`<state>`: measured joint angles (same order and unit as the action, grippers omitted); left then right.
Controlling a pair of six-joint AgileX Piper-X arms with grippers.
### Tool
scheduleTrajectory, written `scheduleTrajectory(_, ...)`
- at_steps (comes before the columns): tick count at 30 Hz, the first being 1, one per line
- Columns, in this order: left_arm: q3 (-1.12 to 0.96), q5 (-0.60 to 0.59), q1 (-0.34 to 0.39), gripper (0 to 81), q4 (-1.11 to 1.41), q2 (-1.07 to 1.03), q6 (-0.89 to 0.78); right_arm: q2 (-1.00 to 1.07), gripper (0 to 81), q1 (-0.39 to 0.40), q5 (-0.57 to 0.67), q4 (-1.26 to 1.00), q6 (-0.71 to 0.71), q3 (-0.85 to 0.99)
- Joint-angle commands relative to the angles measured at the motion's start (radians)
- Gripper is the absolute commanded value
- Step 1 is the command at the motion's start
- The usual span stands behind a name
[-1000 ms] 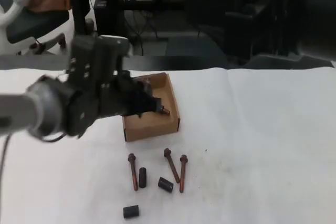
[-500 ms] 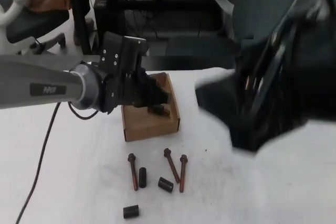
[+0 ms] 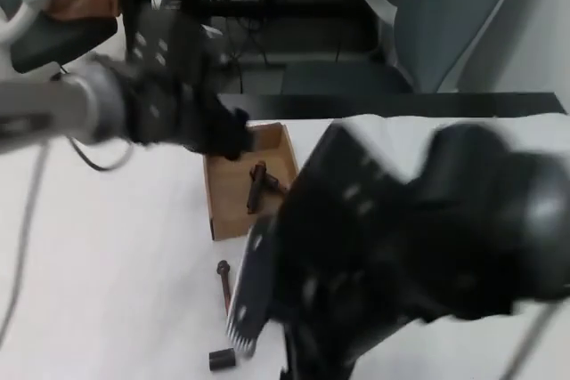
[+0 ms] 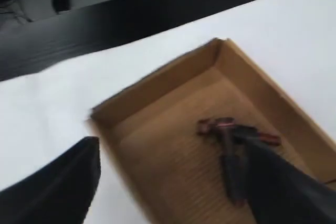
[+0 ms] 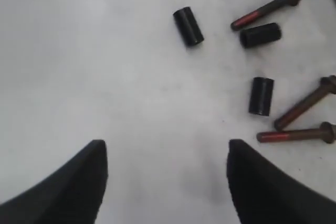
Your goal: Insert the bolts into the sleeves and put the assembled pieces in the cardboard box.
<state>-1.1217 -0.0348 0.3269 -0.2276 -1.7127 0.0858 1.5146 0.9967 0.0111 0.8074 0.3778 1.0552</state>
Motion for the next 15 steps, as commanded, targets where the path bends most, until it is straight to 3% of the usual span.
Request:
scheduleTrajectory(1,-0.010,0.041,-0.072,70.0,-0.155,0.097,0.064,0.081,56.8,-0.013,0.009,-0.047,0.076,0.002)
scheduleTrajectory(4,-0.008,0.035,-0.169,70.0,-0.251,0.181,0.017,0.138,55.6,-0.043,0.009,-0.086,0.102,0.007)
scheduleTrajectory(8,-0.008,-0.067,-0.285,70.0,-0.330,0.261,-0.041,0.179,55.6,-0.110,0.001,-0.155,0.125,0.028)
scheduleTrajectory(12,-0.008,-0.135,-0.353,70.0,-0.380,0.304,-0.062,0.213,55.6,-0.174,0.001,-0.208,0.132,0.089)
scheduleTrajectory(15,-0.008,-0.158,-0.359,70.0,-0.420,0.311,-0.062,0.259,55.6,-0.210,0.019,-0.217,0.132,0.144)
